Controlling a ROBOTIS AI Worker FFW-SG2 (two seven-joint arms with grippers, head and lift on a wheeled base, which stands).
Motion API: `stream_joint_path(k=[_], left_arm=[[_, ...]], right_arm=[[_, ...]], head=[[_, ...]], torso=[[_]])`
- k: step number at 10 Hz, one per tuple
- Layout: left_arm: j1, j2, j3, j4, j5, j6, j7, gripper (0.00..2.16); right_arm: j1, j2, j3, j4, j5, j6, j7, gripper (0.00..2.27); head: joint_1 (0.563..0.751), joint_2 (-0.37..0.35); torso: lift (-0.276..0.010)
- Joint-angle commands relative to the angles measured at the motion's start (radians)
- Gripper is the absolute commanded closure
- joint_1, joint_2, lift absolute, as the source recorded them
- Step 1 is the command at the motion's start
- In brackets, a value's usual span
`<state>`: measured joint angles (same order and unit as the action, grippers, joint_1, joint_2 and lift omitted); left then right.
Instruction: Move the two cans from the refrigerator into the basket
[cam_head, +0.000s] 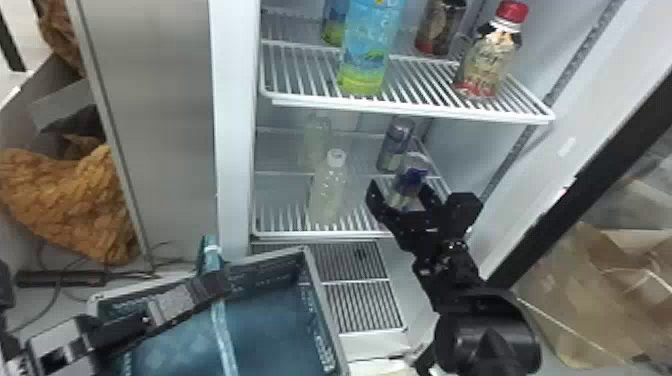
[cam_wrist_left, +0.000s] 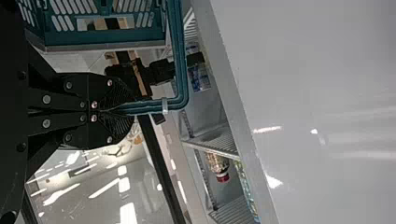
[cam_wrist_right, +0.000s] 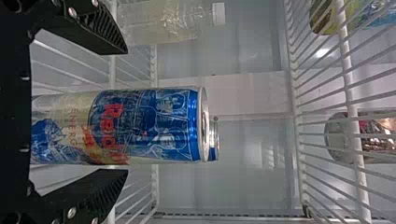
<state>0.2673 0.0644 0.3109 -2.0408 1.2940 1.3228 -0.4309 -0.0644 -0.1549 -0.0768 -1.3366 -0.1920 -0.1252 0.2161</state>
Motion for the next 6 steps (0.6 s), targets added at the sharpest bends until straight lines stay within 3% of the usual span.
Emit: stream_joint_path(k=[1, 2, 3, 6], left_arm=[[0.0, 0.0, 0.0, 0.0, 0.0, 0.0, 0.0, 1.21], [0.0, 0.0, 0.0, 0.0, 0.0, 0.0, 0.0, 1.21], [0.0, 0.0, 0.0, 0.0, 0.0, 0.0, 0.0, 1.21], [0.003, 0.0, 0.0, 0.0, -0.002, 0.005, 0.0, 1.21]], right_arm=[[-0.002, 0.0, -0.001, -0.007, -0.009, 0.034, 0.0, 0.5], [0.0, 0.0, -0.011, -0.019, -0.011, 0.061, 0.0, 1.03], [0.008, 0.0, -0.017, -0.039, 0.005, 0.066, -0.001, 1.29], [0.04, 0.0, -0.049, -0.108, 0.048, 0.066, -0.003, 1.28]], head=[[0.695, -0.264], [0.695, -0.263], [0.695, -0.264], [0.695, -0.277]], torso=[[-0.219], [-0.219], [-0.219], [-0.219]])
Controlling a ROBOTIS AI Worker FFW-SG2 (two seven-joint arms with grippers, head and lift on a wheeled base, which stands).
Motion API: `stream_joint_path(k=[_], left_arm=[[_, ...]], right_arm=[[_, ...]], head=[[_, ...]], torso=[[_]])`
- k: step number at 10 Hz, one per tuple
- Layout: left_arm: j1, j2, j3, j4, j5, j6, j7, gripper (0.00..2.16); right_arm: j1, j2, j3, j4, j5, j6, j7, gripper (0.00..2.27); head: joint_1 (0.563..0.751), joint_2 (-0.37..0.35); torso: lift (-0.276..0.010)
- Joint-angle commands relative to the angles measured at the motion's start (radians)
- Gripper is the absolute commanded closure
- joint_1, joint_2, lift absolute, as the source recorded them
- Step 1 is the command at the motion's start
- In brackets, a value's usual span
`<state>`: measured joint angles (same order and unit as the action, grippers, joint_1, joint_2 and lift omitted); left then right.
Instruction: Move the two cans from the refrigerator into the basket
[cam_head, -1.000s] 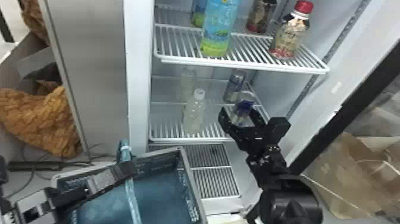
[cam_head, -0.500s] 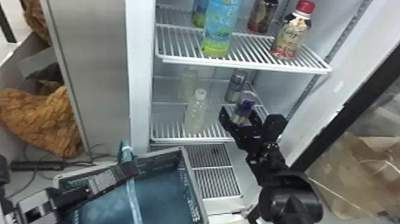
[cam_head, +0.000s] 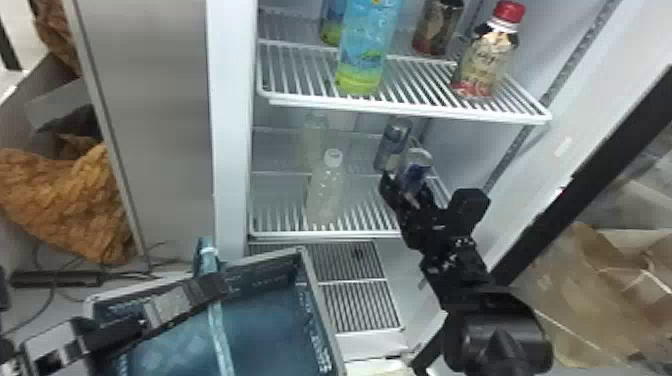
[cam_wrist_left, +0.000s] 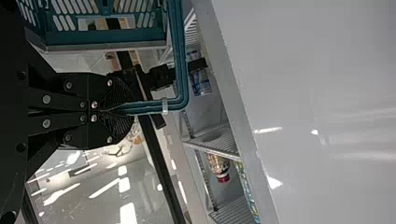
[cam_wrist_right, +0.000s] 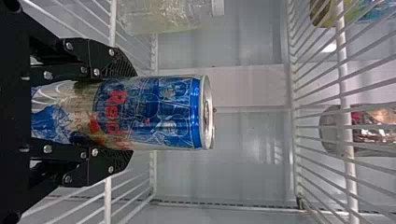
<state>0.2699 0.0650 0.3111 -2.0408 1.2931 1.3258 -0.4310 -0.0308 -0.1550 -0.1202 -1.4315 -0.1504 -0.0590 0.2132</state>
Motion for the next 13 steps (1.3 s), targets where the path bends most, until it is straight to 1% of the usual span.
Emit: stream_joint_path(k=[1, 2, 3, 5, 7, 10, 13], left_arm=[[0.0, 0.001, 0.002, 0.0, -0.001, 0.002, 0.0, 1.21], [0.0, 0.001, 0.002, 0.0, -0.001, 0.002, 0.0, 1.21], [0.0, 0.001, 0.002, 0.0, 0.001, 0.002, 0.0, 1.21], [0.002, 0.001, 0.002, 0.0, 0.001, 0.002, 0.0, 1.21], [0.005, 0.001, 0.002, 0.0, 0.001, 0.002, 0.0, 1.21], [0.007, 0.001, 0.004, 0.0, 0.003, 0.002, 0.0, 1.21], [0.01, 0.001, 0.004, 0.0, 0.005, 0.002, 0.0, 1.21]], right_arm=[[0.018, -0.002, -0.007, -0.032, 0.007, 0.0, 0.0, 1.28], [0.043, -0.002, -0.009, -0.064, -0.011, 0.003, 0.0, 1.28], [0.077, -0.002, -0.011, -0.118, -0.017, 0.022, 0.0, 1.28], [0.151, -0.005, -0.005, -0.229, -0.069, 0.066, 0.0, 1.28], [0.22, -0.008, -0.005, -0.337, -0.095, 0.111, 0.0, 1.28], [0.311, -0.014, 0.001, -0.46, -0.145, 0.14, 0.0, 1.28], [0.401, -0.029, 0.048, -0.568, -0.238, 0.167, 0.002, 1.28]], head=[[0.695, -0.283], [0.695, -0.287], [0.695, -0.288], [0.695, -0.288], [0.695, -0.282], [0.695, -0.273], [0.695, -0.255]], torso=[[-0.219], [-0.219], [-0.219], [-0.219], [-0.219], [-0.219], [-0.219]])
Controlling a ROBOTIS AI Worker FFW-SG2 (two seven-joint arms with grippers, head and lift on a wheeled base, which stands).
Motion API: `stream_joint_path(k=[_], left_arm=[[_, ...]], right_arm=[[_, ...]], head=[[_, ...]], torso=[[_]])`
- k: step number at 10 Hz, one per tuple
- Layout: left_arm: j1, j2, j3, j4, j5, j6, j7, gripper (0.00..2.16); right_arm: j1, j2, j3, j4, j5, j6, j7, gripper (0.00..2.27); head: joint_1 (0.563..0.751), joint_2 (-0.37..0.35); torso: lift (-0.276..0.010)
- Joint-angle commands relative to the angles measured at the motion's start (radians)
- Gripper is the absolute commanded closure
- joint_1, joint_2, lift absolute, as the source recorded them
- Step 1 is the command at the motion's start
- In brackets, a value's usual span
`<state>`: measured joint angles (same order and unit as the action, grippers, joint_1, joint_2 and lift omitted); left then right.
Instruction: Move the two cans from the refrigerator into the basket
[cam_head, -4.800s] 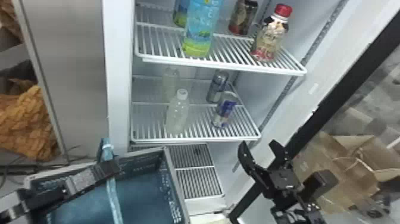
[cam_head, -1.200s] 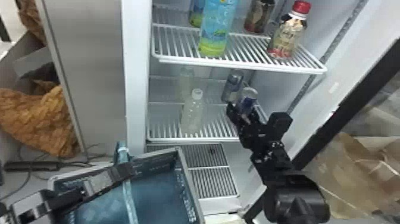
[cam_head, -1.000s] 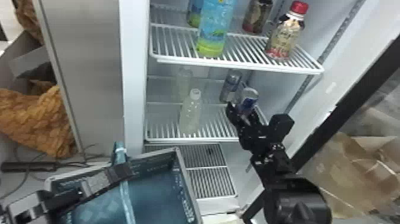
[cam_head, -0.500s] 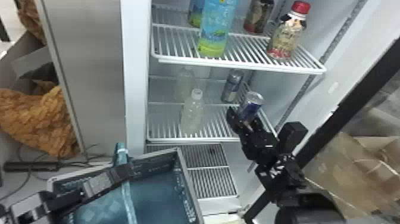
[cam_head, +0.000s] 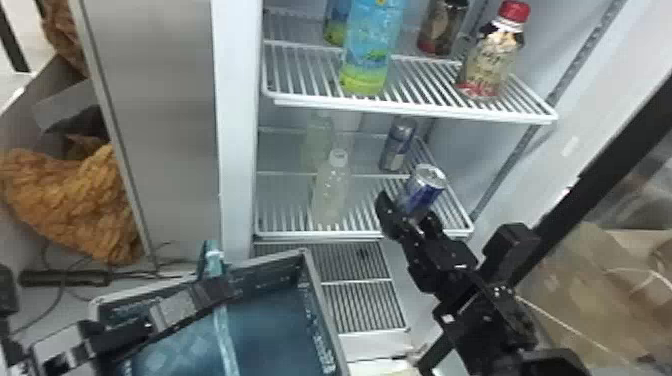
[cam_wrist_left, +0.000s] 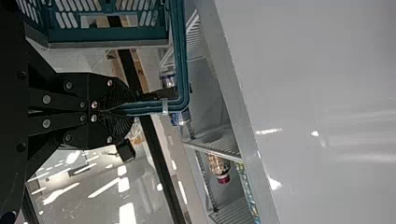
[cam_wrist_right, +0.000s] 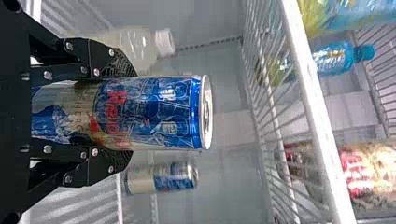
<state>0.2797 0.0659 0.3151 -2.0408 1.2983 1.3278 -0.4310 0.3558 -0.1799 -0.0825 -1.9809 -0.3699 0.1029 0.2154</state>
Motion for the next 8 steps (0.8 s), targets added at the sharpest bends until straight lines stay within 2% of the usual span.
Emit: stream_joint_path(k=[1, 8], left_arm=[[0.002, 0.0, 0.0, 0.0, 0.0, 0.0, 0.0, 1.21], [0.007, -0.003, 0.004, 0.0, 0.0, 0.0, 0.0, 1.21]], right_arm=[[0.03, -0.007, 0.025, -0.045, -0.041, 0.01, 0.004, 1.28], [0.147, -0.026, 0.136, -0.18, -0.191, 0.059, 0.042, 1.28]], head=[[0.695, -0.237], [0.695, -0.13]], torso=[[-0.219], [-0.219]])
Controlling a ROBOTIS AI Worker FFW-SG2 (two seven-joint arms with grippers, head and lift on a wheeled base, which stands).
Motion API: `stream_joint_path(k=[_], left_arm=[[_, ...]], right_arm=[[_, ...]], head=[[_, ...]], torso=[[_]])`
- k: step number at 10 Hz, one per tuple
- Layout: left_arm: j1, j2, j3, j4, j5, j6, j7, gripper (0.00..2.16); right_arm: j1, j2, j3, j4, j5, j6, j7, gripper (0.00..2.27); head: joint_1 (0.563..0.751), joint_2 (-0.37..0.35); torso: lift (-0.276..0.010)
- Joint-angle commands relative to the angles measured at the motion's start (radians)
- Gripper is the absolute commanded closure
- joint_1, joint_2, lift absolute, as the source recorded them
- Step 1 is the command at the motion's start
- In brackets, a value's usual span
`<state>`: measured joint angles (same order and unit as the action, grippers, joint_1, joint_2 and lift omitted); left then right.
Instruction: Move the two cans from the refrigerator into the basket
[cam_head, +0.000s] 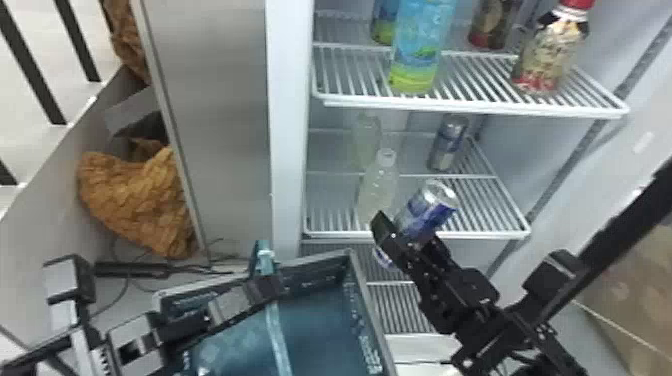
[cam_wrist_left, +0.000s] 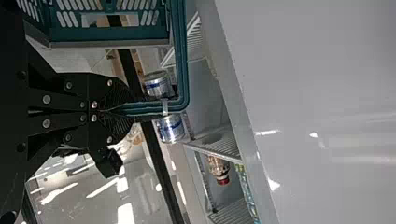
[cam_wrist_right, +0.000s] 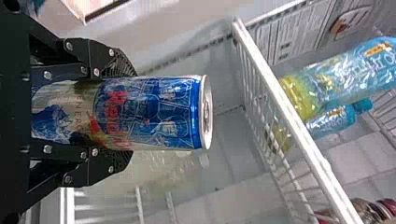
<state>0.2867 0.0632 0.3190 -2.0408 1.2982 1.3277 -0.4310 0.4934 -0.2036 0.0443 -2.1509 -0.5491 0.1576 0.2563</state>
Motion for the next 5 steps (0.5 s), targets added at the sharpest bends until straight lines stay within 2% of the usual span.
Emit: stream_joint_path(k=[1, 5], left_arm=[[-0.002, 0.0, 0.0, 0.0, 0.0, 0.0, 0.0, 1.21], [-0.002, 0.0, 0.0, 0.0, 0.0, 0.0, 0.0, 1.21]], right_arm=[[0.015, -0.007, 0.025, -0.022, -0.027, 0.007, 0.003, 1.28], [0.027, -0.014, 0.073, -0.035, -0.069, 0.076, 0.032, 1.28]], head=[[0.695, -0.113], [0.695, -0.06]], torso=[[-0.219], [-0.219]])
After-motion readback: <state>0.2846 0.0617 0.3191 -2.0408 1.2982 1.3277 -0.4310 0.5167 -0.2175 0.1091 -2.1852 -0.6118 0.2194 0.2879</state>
